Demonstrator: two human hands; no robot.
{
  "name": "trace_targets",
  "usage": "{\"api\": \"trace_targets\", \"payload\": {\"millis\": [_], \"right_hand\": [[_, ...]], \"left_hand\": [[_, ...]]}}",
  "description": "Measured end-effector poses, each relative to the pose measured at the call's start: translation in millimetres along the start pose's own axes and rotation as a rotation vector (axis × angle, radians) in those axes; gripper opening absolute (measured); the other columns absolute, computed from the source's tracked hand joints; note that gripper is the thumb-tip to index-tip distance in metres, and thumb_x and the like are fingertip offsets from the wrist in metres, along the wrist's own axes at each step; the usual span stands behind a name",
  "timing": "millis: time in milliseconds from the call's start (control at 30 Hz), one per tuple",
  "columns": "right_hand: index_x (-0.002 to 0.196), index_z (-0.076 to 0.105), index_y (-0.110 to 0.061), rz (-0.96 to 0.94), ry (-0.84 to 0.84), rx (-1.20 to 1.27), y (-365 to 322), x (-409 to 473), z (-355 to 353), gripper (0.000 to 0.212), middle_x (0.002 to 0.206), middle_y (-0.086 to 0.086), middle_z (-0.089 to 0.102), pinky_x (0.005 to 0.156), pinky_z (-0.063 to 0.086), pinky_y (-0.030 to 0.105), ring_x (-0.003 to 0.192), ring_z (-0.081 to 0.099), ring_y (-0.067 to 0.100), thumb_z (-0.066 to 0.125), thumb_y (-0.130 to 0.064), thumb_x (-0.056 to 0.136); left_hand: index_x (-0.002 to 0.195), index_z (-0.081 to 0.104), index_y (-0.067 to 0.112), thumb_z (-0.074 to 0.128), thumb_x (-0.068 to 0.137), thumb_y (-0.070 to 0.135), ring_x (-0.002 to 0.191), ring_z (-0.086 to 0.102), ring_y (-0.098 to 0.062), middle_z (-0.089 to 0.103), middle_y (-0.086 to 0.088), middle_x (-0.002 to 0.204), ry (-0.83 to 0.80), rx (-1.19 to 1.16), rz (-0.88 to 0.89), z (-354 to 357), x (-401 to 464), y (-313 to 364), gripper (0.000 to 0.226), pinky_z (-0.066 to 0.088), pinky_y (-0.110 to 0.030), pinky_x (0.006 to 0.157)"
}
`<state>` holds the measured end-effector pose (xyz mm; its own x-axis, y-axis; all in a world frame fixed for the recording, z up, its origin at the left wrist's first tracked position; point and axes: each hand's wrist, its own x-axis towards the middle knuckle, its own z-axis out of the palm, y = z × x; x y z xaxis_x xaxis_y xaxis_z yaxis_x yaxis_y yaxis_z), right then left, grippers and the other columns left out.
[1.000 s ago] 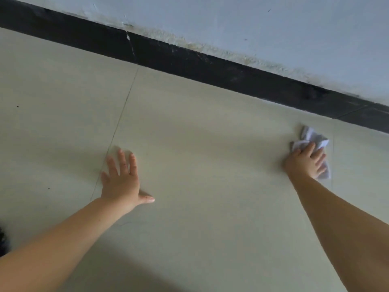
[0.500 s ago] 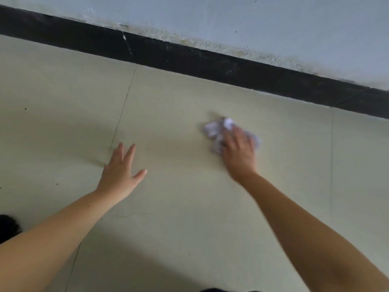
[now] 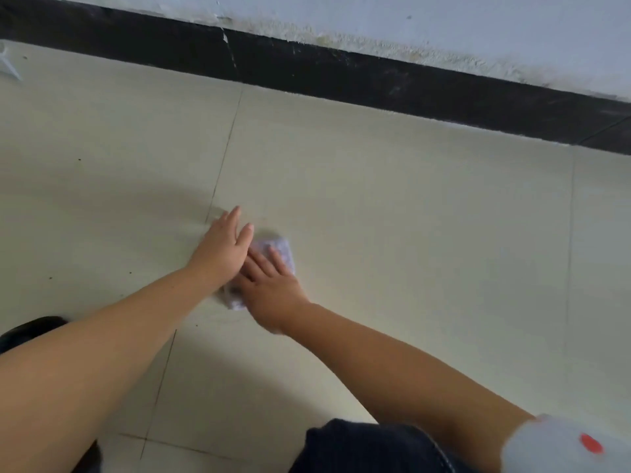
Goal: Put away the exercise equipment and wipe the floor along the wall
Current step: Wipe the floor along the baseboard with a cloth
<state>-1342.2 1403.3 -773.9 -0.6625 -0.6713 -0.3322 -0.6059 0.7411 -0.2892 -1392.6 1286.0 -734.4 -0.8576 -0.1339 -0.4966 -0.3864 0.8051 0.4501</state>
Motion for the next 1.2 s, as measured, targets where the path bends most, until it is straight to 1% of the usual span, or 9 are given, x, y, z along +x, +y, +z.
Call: {"api": "trace_targets", "payload": {"millis": [100,200,400,467,600,733,833,1000,1200], "right_hand": [[0.152,0.014,-0.023,-0.099,0.019,0.019,15,-20,-2,0.065,0.161,0.001,0.004,0.120,0.000,0.044,0.148,0.001,0.020,0.044,-0.021,0.094],[0.140,0.045,-0.021,0.330,0.239,0.112,84,-84,14,0.050,0.150,0.005,0.038,0.110,0.032,0.051,0.138,0.037,0.024,0.038,-0.031,0.092],[0.150,0.023,-0.016,1.347,0.357,0.427,200,-239,14,0.066,0.159,0.012,0.010,0.118,0.005,0.050,0.147,0.006,0.029,0.020,-0.043,0.090],[0.151,0.019,-0.015,1.478,0.370,0.477,177,-219,19,0.060,0.160,0.013,0.005,0.117,0.000,0.049,0.148,0.001,0.029,0.023,-0.037,0.096],[0.143,0.040,-0.011,0.945,0.361,0.249,75,-132,30,0.059,0.153,0.019,0.028,0.114,0.009,0.056,0.141,0.027,0.037,0.031,-0.028,0.087],[0.152,0.002,-0.022,0.180,-0.024,0.179,7,-106,17,0.065,0.157,0.003,-0.018,0.110,-0.024,0.043,0.145,-0.019,0.022,0.034,-0.018,0.096],[0.152,0.008,-0.026,0.118,0.038,0.157,33,-127,22,0.064,0.160,-0.001,-0.006,0.117,-0.012,0.041,0.147,-0.008,0.017,0.038,-0.017,0.096],[0.145,0.035,-0.012,0.878,0.329,0.222,151,-239,46,0.058,0.150,0.013,0.036,0.111,0.026,0.047,0.134,0.039,0.032,0.042,-0.024,0.089],[0.151,0.020,-0.015,1.618,0.420,0.499,197,-299,42,0.062,0.160,0.012,0.004,0.117,0.000,0.046,0.148,0.001,0.028,0.023,-0.033,0.092]], "left_hand": [[0.149,0.024,0.013,0.033,0.101,0.038,0.144,0.023,-0.026,0.023,-0.010,0.157,-0.077,0.102,-0.057,-2,4,-1,0.055,0.019,-0.045,0.117],[0.150,0.021,0.019,0.030,0.100,0.042,0.146,0.017,-0.024,0.018,-0.007,0.158,-0.062,0.256,-0.053,6,-2,10,0.055,0.016,-0.049,0.116],[0.151,0.014,0.024,0.026,0.101,0.043,0.148,0.004,-0.022,0.005,-0.005,0.161,-0.120,0.369,0.079,47,-24,50,0.055,0.006,-0.052,0.117],[0.151,0.017,0.024,0.025,0.101,0.042,0.148,0.001,-0.024,0.002,-0.006,0.161,-0.126,0.369,0.046,58,-27,64,0.054,0.009,-0.052,0.116],[0.150,0.021,0.023,0.024,0.102,0.042,0.148,0.001,-0.025,-0.001,-0.006,0.161,-0.142,0.356,-0.042,62,-28,79,0.052,0.013,-0.052,0.116],[0.149,0.024,0.025,0.025,0.101,0.045,0.147,0.006,-0.025,0.003,-0.004,0.161,-0.179,0.406,-0.058,55,-25,79,0.052,0.015,-0.054,0.114],[0.148,0.024,0.025,0.026,0.100,0.045,0.147,0.009,-0.026,0.006,-0.005,0.160,-0.154,0.436,-0.052,58,-27,78,0.053,0.018,-0.055,0.113],[0.151,0.011,0.027,0.026,0.100,0.046,0.147,0.004,-0.028,0.000,-0.004,0.161,-0.197,0.495,0.077,74,-39,88,0.057,0.016,-0.054,0.115],[0.151,0.014,0.026,0.026,0.100,0.044,0.148,-0.001,-0.027,-0.003,-0.002,0.161,-0.220,0.514,0.125,92,-43,103,0.055,0.017,-0.053,0.115]]}}
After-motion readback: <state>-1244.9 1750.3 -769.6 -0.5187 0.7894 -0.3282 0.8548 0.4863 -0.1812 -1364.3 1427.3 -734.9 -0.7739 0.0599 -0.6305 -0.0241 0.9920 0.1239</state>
